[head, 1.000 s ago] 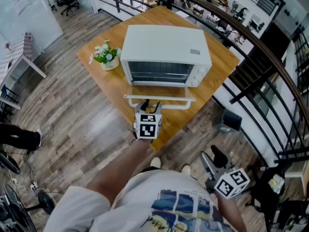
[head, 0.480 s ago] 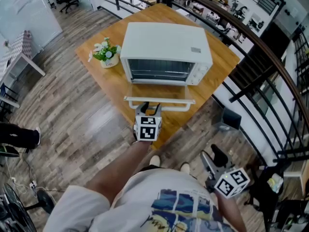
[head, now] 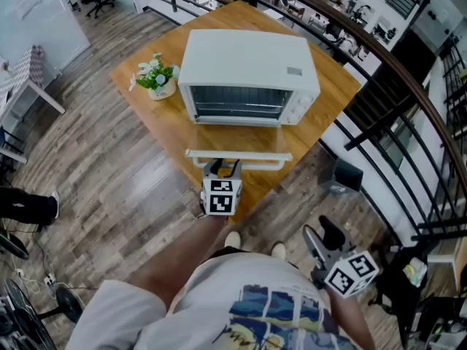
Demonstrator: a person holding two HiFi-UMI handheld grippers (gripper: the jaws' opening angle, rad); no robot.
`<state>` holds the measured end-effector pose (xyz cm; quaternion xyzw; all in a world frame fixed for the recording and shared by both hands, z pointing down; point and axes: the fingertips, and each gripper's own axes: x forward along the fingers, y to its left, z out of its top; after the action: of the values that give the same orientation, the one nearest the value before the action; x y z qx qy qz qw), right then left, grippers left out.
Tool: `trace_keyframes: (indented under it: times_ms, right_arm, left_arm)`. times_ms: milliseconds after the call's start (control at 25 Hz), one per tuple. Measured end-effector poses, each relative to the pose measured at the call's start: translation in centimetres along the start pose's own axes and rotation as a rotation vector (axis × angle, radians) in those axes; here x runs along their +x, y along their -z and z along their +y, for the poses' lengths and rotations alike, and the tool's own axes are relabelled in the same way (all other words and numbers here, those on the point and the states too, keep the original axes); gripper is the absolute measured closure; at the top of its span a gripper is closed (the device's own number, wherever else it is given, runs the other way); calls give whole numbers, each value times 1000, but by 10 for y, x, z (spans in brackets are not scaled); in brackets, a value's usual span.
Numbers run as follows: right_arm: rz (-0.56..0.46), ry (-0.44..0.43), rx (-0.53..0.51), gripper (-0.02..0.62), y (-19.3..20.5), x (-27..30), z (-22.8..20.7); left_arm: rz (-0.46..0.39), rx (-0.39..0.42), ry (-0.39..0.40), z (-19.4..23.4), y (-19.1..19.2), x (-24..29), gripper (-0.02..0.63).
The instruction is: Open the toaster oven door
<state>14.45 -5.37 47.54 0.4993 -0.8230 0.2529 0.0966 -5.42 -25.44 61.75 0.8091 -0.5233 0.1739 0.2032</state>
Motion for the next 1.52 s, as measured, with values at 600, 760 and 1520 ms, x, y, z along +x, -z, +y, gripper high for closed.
trace_keyframes:
  times_ms: [600,760,1520]
  right_arm:
    - [26,27,-9,376,1,-4,-2]
    - [33,42,-10,376,1,-6,-7]
    - [70,29,-27,382,0,0,-3]
  left_arm:
    - [1,-3,7,1,33,10,417]
    - [-7,2,-6,2,39,13,416]
    - [-33,6,-30,6,67,26,416]
